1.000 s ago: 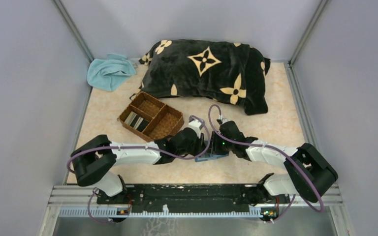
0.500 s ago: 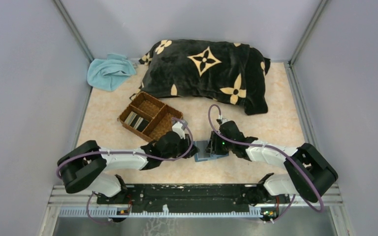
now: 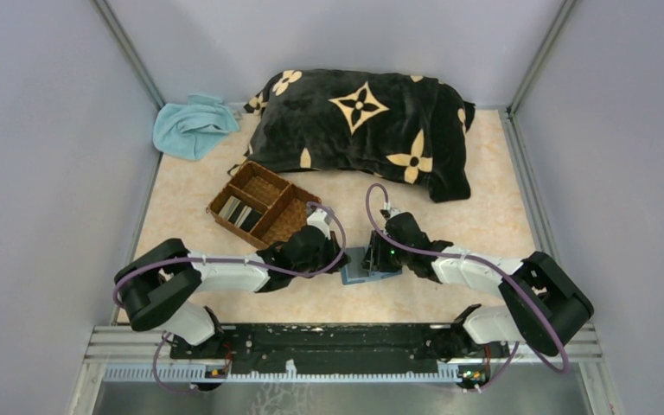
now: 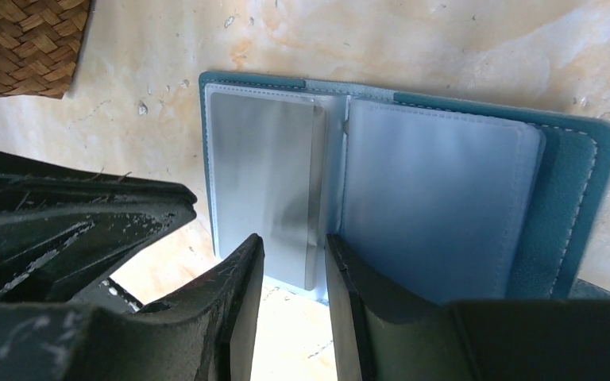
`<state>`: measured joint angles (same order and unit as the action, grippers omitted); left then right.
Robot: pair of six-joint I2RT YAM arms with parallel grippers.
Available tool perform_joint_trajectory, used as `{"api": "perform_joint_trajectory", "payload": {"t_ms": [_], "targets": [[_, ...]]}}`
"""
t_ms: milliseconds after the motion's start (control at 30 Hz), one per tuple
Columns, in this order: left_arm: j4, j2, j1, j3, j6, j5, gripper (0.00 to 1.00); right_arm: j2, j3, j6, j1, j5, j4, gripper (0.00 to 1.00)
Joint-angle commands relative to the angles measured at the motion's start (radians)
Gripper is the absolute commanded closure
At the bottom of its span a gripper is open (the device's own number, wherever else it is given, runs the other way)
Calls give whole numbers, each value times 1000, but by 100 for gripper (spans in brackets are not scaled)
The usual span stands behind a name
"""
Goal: Take the credit cards out of the card holder
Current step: Remove the credit card from the card holder.
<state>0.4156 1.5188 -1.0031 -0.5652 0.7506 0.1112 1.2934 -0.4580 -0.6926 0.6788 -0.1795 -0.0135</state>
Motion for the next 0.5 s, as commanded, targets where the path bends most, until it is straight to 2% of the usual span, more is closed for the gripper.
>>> {"api": "perform_joint_trajectory", "payload": {"t_ms": [0,467], "targets": [[-63,-21,5,-16,-7,68,100,11,-12,13,5,24,17,64],[-71,38,6,-37,-3,62,100,45,-10,20,5,20,1,65]]}}
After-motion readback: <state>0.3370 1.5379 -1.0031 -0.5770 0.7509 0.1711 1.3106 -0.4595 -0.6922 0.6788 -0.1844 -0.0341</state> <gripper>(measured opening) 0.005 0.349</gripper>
